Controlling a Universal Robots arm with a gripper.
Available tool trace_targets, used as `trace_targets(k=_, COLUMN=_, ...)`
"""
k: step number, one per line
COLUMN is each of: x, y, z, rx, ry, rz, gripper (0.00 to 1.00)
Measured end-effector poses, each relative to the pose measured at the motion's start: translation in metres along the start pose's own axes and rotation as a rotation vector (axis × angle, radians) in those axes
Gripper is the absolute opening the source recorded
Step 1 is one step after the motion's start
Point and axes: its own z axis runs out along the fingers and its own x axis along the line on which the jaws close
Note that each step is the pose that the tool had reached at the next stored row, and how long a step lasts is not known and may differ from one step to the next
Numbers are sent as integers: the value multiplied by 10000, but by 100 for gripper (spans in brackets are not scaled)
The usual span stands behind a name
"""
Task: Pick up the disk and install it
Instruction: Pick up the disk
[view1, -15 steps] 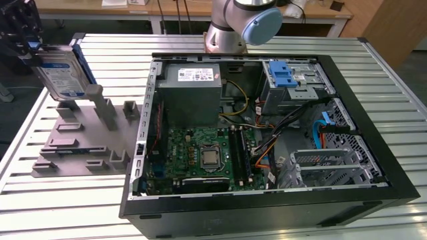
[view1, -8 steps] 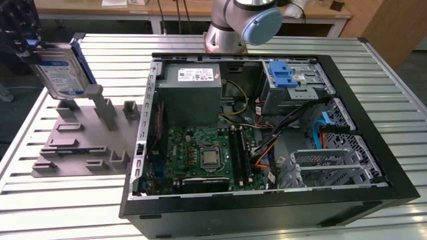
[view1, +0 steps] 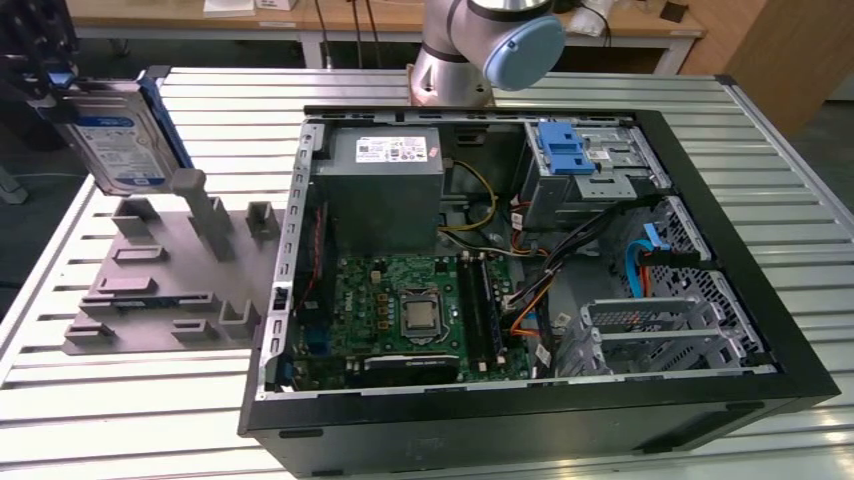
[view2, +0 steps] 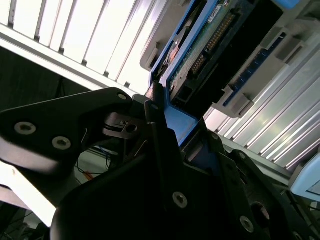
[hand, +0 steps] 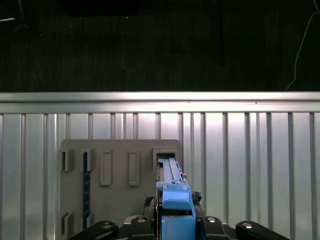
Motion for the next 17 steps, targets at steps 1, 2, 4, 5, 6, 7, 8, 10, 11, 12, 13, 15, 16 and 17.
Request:
trace_targets(k=1, x=0, y=0, z=-7, rx=0, ry=0, rz=-1, gripper=36)
trace_targets(k=2, x=0, y=0, z=-14, rx=0, ry=0, rz=0, gripper=36)
trace_targets(k=4, x=0, y=0, z=-30, rx=-1, ry=0, rz=-1, gripper=36)
trace_targets(k=5, x=-2, y=2, z=-131, rx=0, ry=0, rz=-1, gripper=36)
trace_targets(k=6, x=-3, y=2, z=-138, rx=0, ry=0, rz=0, gripper=36)
trace_targets(k=7, x=-3, y=2, z=-145, rx=0, ry=0, rz=0, gripper=36)
trace_targets(k=8, x=-3, y=2, z=-153, rx=-1, ry=0, rz=-1, gripper=36)
trace_targets(k=10, x=-3, y=2, z=-166, rx=1, ry=-1, rz=-1, gripper=36)
trace_targets(k=11, x=-3, y=2, z=-173, rx=0, ry=0, rz=-1, gripper=36)
trace_targets(k=12, x=-3, y=2, z=-180, rx=0, ry=0, rz=0, gripper=36)
trace_targets(k=13, x=-4, y=3, z=-188, rx=-1, ry=0, rz=-1, gripper=36)
trace_targets(k=15, x=-4, y=3, z=-202, rx=1, ry=0, rz=0, gripper=36)
trace_targets(k=16, x=-4, y=3, z=-210, rx=0, ry=0, rz=0, gripper=36)
trace_targets(k=17, x=-4, y=3, z=-217, rx=-1, ry=0, rz=0, gripper=36)
